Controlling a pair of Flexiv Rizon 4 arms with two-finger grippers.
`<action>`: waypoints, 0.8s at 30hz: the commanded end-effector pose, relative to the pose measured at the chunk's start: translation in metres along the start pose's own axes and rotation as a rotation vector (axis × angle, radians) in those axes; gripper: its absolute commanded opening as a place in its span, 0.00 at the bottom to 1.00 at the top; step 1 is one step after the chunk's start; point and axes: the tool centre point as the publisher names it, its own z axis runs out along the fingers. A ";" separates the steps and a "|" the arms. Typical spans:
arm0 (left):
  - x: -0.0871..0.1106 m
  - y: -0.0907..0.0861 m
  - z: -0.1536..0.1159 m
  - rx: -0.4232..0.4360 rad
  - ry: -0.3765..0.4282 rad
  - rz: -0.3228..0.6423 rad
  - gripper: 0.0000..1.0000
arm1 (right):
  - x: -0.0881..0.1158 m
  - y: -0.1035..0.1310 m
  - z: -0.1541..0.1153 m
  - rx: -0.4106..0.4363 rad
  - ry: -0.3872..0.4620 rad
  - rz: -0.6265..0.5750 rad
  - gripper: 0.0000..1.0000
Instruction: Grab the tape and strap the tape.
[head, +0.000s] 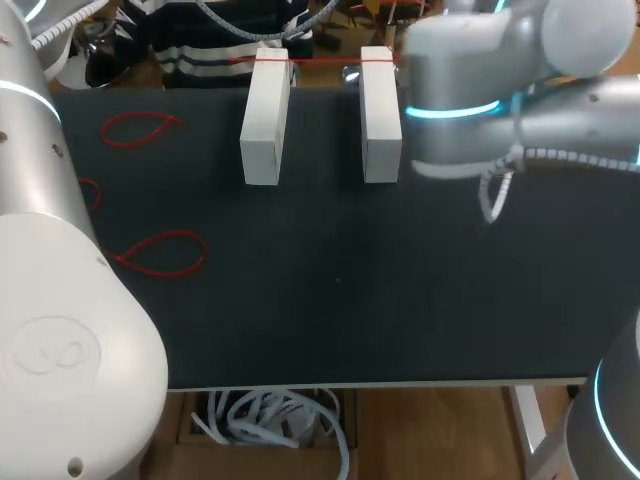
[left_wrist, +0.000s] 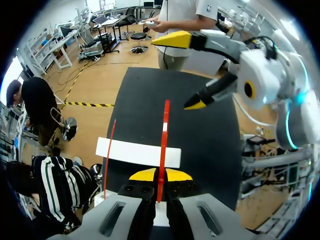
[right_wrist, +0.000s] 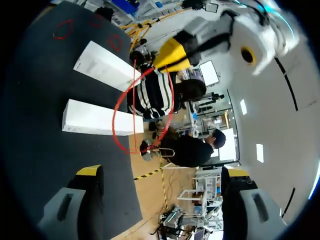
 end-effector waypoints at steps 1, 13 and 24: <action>-0.001 -0.001 -0.001 -0.007 0.002 -0.002 0.00 | -0.011 -0.043 0.015 -0.198 0.046 0.016 1.00; -0.001 -0.001 -0.001 -0.007 0.002 -0.002 0.00 | -0.014 -0.046 0.030 -0.266 0.091 -0.014 1.00; -0.003 0.102 -0.038 -0.274 -0.089 -0.320 0.00 | -0.014 -0.046 0.030 -0.266 0.091 -0.014 1.00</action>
